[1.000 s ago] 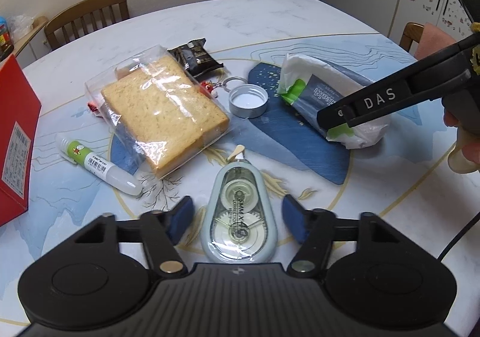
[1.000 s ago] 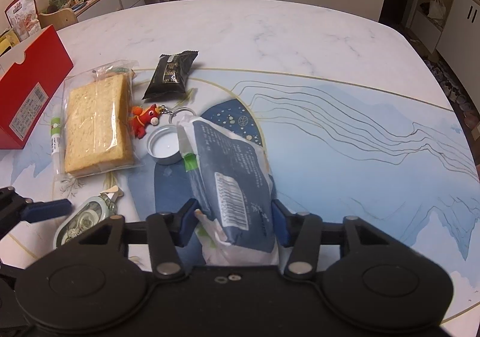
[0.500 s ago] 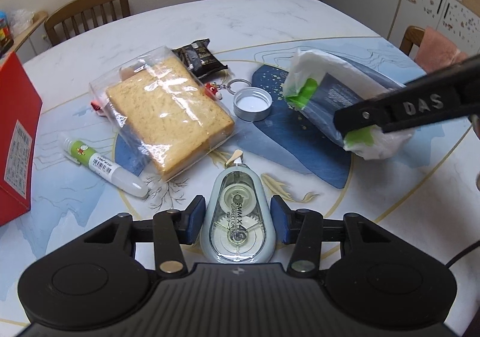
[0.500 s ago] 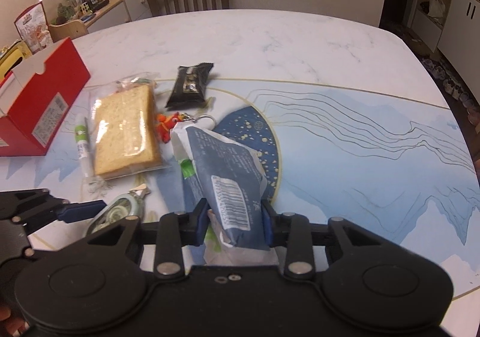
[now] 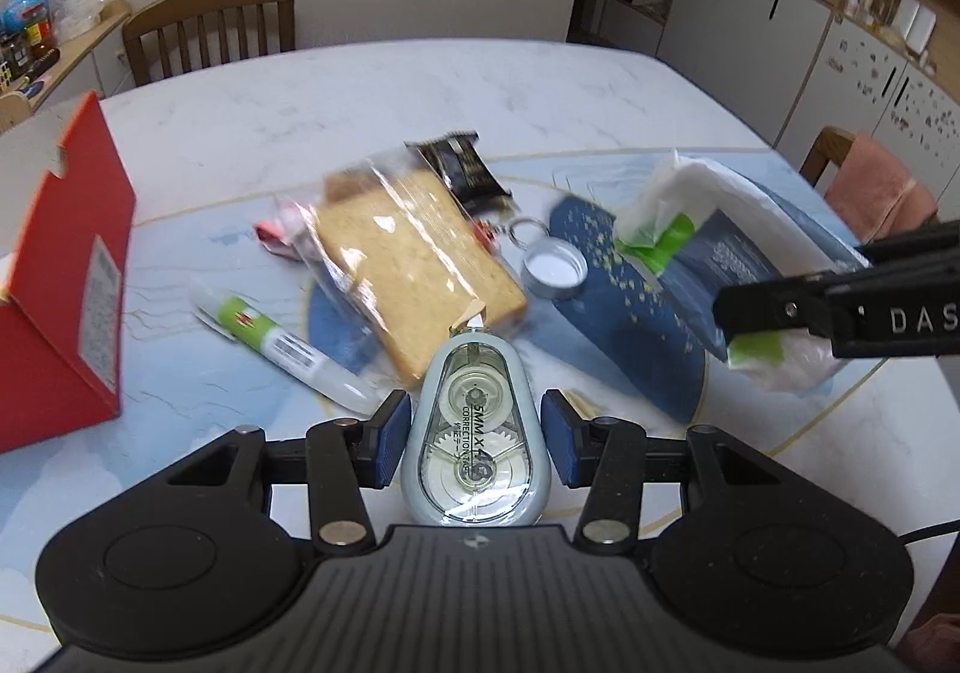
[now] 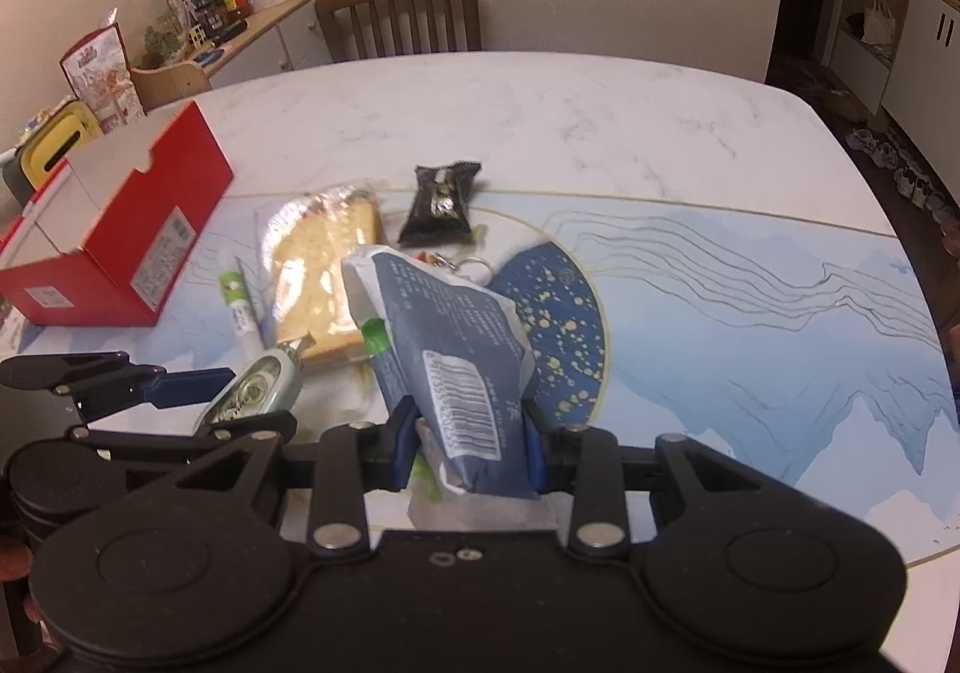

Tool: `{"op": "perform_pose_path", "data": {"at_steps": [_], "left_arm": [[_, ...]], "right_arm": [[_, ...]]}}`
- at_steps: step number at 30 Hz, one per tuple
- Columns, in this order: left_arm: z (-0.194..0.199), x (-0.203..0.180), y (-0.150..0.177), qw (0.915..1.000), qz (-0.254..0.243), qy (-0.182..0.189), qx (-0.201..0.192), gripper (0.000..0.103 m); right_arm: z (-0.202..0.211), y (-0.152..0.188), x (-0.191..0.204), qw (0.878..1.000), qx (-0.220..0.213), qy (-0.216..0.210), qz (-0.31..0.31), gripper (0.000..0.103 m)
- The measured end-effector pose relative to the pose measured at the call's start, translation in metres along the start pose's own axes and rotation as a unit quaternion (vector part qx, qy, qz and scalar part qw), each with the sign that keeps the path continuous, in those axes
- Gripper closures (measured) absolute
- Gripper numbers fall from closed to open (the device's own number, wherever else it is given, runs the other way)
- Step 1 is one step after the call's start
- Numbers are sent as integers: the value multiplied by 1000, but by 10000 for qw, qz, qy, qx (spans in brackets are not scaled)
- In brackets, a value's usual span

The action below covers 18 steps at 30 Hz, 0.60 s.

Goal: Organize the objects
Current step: 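Grasp the correction tape with the left gripper while the right gripper grasps the wet-wipe pack, then carry the correction tape and wet-wipe pack with both grippers into the box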

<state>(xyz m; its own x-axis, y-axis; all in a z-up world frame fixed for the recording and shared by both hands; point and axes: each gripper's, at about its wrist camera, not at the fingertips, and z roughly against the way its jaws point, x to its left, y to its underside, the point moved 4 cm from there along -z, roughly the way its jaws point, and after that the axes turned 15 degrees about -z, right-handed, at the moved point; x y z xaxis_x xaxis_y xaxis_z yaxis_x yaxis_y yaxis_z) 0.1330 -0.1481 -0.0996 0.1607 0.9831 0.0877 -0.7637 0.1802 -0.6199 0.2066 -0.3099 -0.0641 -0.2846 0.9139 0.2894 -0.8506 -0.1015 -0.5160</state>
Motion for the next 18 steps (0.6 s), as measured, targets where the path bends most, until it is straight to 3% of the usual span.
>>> {"op": "perform_pose_path", "data": {"at_steps": [9, 18], "left_arm": [[46, 44, -16, 9994, 115, -122, -314, 57], [83, 112, -17, 9972, 319, -442, -504, 57]], "right_arm": [[27, -16, 42, 9995, -235, -190, 99, 69], [26, -34, 104, 9977, -269, -503, 373, 69]]}}
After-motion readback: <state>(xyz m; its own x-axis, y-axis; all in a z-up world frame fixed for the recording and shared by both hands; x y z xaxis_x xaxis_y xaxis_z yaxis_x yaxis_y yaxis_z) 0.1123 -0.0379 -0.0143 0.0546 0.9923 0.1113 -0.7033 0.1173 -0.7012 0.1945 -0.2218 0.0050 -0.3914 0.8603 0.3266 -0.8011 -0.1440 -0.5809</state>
